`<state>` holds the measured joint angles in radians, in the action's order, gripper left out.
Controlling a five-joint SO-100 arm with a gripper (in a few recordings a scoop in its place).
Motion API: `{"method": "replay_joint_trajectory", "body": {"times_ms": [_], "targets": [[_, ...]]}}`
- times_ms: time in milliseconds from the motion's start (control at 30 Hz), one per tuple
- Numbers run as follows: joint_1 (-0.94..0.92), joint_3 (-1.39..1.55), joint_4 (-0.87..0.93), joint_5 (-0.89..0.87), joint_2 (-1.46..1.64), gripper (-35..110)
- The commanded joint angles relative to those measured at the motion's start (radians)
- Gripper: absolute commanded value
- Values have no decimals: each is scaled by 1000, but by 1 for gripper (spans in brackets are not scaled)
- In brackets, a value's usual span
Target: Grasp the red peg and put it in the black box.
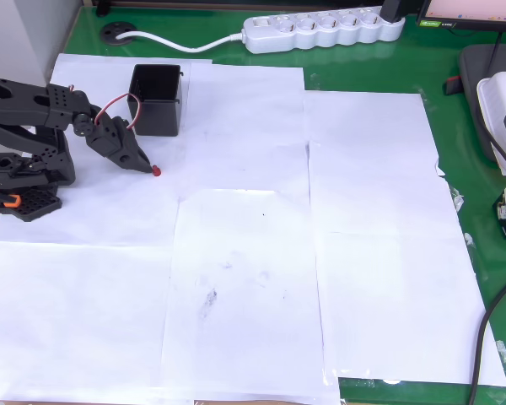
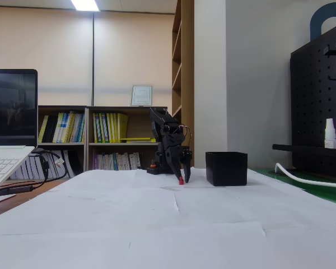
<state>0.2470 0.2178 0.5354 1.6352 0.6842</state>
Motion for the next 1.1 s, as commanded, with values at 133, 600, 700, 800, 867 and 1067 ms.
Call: {"method": "replay_joint_trajectory", "body": {"times_ms": [133,600,700,800,867,1067], "targets": [[-32,8,-3,41,12,0],[-58,-3,118,89,-51,0],[-72,0,104,95,-49,0],[-81,-2,80,98,-43,0],[-84,-3,58,98,-40,0],[-94,-25,-71,104,0,0]]}}
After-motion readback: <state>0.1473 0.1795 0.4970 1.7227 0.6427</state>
